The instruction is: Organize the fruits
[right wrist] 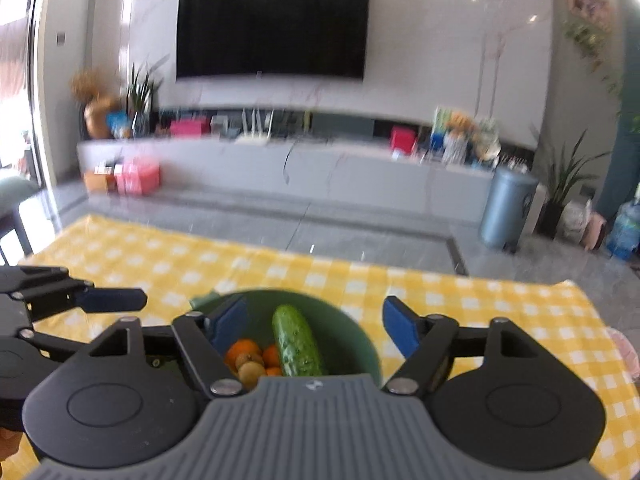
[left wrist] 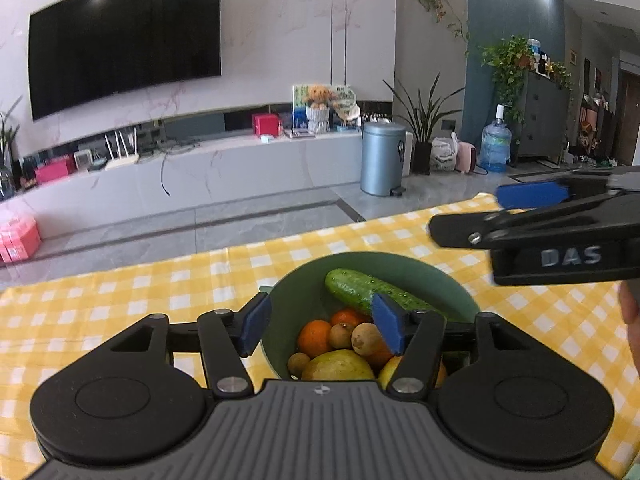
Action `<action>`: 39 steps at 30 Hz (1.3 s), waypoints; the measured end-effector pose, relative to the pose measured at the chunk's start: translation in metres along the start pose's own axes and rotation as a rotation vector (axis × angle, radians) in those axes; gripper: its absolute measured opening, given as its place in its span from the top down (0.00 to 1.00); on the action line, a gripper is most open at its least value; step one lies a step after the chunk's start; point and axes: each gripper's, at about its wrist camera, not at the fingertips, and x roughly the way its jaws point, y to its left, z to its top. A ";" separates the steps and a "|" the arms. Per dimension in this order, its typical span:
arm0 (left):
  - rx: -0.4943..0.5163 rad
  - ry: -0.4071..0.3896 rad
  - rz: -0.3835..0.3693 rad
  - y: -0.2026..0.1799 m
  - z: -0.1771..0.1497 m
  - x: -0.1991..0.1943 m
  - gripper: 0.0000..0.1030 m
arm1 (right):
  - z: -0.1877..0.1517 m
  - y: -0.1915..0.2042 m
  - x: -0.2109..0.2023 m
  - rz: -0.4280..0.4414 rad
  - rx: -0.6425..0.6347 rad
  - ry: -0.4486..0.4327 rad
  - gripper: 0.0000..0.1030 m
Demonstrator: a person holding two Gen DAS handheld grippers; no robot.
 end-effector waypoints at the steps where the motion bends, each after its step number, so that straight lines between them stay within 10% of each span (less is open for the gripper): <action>1: 0.005 -0.005 0.005 -0.003 0.000 -0.004 0.32 | -0.003 0.000 -0.010 -0.010 0.009 -0.029 0.27; 9: -0.030 -0.029 0.035 -0.015 -0.011 -0.036 0.32 | -0.038 -0.003 -0.074 -0.059 0.116 -0.159 0.09; 26: -0.066 -0.136 0.245 -0.037 -0.050 -0.070 0.20 | -0.108 0.020 -0.109 -0.116 0.192 -0.136 0.04; 39: -0.101 0.057 0.212 -0.024 -0.069 -0.033 0.15 | -0.129 0.021 -0.080 -0.060 0.180 -0.052 0.04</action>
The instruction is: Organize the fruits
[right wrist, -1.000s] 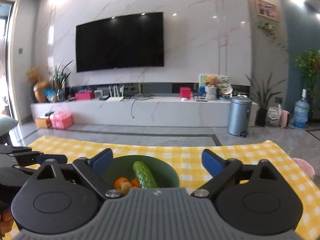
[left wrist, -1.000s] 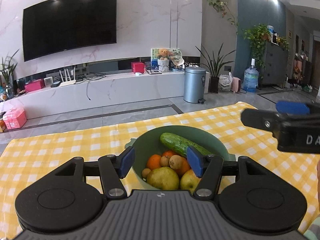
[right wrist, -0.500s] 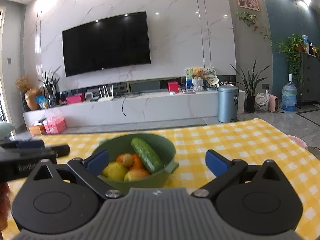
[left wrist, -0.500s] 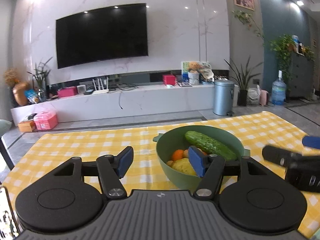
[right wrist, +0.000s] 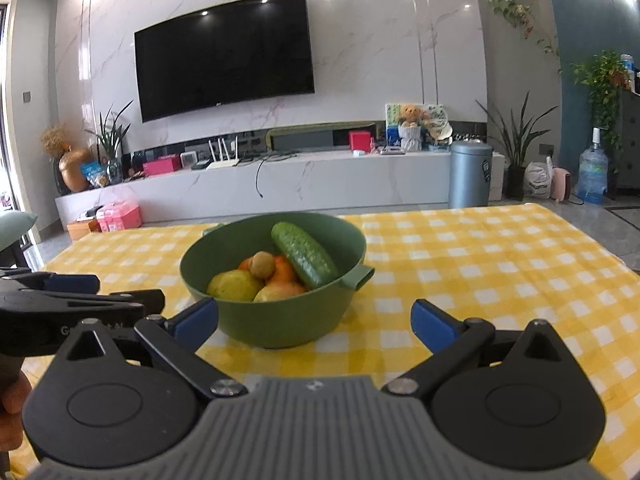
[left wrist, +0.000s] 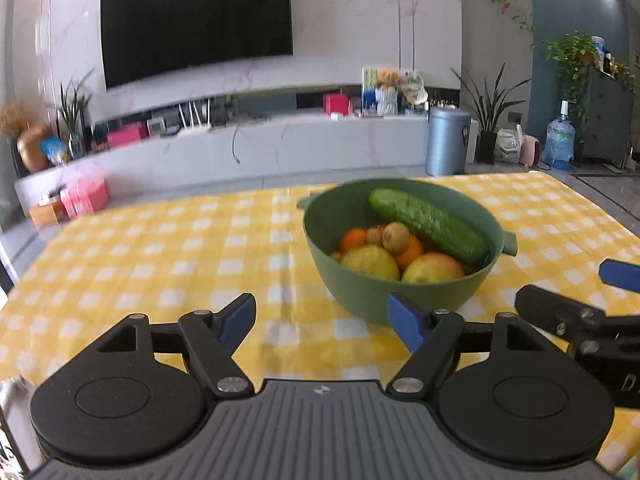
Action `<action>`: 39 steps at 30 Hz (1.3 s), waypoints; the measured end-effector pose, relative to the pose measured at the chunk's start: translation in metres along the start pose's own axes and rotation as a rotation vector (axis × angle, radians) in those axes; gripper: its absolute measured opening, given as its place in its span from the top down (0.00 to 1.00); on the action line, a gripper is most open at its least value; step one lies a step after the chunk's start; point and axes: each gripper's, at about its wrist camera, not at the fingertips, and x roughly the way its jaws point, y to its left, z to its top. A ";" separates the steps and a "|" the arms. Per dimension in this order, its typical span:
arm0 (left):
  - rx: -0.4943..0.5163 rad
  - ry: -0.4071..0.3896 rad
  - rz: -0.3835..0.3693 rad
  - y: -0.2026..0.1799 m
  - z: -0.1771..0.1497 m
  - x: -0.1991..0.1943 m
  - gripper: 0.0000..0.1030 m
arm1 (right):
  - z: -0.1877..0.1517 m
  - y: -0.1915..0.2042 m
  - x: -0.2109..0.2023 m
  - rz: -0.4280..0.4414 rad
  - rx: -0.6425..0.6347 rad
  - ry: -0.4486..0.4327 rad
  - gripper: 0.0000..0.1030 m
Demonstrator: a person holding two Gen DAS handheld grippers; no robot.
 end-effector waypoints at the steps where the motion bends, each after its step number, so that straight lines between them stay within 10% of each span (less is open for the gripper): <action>1: 0.005 0.006 0.007 0.000 -0.001 0.001 0.15 | -0.001 0.001 0.003 0.003 -0.005 0.009 0.04; 39: 0.027 0.079 0.017 -0.004 -0.006 0.008 0.15 | -0.007 0.003 0.021 0.000 0.014 0.101 0.04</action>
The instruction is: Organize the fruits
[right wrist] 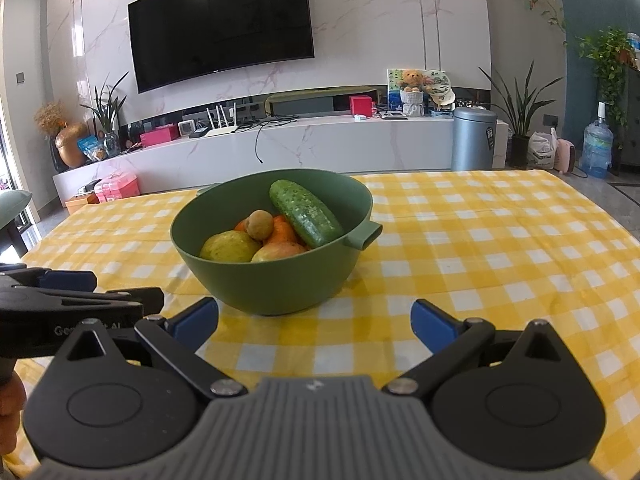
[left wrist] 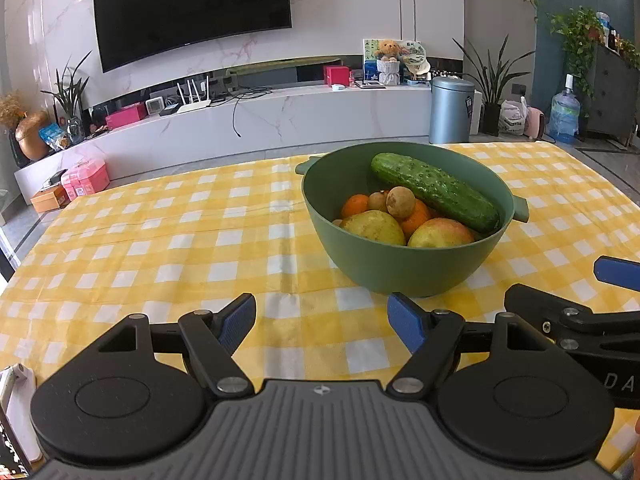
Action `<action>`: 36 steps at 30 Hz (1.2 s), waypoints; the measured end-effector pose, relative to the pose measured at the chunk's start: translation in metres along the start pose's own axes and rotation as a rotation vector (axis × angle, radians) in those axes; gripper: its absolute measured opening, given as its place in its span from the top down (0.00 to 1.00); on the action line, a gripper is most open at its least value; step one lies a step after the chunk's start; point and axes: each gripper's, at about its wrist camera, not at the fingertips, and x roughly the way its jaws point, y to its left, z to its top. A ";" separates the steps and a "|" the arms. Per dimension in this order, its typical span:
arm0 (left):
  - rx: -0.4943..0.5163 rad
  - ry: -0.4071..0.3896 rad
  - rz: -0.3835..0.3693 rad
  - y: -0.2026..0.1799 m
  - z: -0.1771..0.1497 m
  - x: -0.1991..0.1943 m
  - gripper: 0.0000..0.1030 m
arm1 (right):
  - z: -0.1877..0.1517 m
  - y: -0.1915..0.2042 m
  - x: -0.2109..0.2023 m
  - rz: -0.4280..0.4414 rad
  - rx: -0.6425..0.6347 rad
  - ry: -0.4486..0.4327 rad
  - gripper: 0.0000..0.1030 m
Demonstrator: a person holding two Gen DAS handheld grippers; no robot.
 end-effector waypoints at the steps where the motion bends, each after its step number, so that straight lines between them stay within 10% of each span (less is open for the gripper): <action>1: 0.000 0.000 0.000 0.000 0.000 0.000 0.15 | 0.000 0.000 0.000 0.000 0.000 0.000 0.04; 36: 0.001 0.008 -0.004 -0.001 0.000 -0.001 0.15 | -0.001 0.001 0.002 0.004 0.000 0.003 0.04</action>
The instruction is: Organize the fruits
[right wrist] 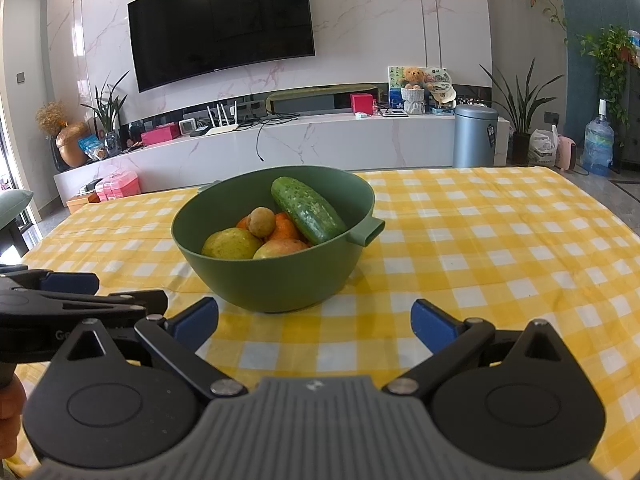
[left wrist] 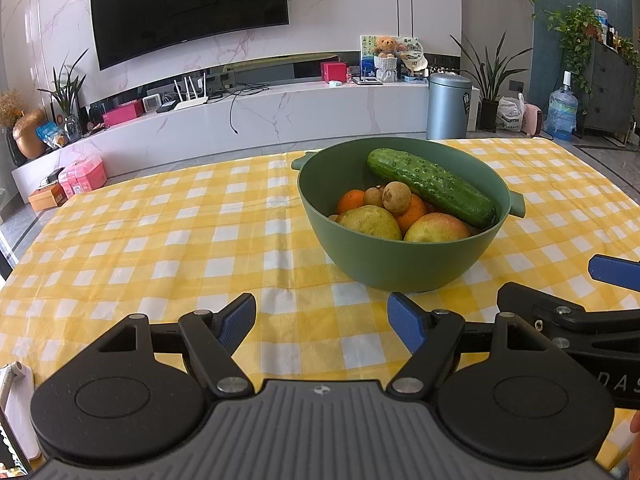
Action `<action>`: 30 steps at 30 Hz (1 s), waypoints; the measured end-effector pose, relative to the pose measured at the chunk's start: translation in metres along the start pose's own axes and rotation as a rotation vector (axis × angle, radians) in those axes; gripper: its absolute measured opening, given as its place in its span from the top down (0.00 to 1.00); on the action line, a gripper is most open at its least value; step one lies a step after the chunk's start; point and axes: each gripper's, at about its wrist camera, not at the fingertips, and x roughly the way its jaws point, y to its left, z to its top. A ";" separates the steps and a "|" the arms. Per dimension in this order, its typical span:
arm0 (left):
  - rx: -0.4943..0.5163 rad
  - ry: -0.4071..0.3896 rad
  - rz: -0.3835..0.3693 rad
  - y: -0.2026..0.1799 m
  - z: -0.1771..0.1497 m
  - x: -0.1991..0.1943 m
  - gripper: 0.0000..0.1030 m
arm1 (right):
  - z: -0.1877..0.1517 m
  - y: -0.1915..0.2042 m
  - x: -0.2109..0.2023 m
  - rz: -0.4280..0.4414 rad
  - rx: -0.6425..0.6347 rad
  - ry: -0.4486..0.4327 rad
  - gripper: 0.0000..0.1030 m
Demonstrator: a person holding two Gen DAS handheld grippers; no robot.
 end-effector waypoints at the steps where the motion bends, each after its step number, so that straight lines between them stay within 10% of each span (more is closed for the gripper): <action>1: 0.000 0.000 0.000 0.000 0.000 0.000 0.15 | 0.000 0.000 0.000 0.000 0.000 0.000 0.04; 30: -0.007 0.006 -0.004 0.000 -0.002 0.001 0.15 | 0.001 0.000 -0.001 0.000 0.000 0.001 0.04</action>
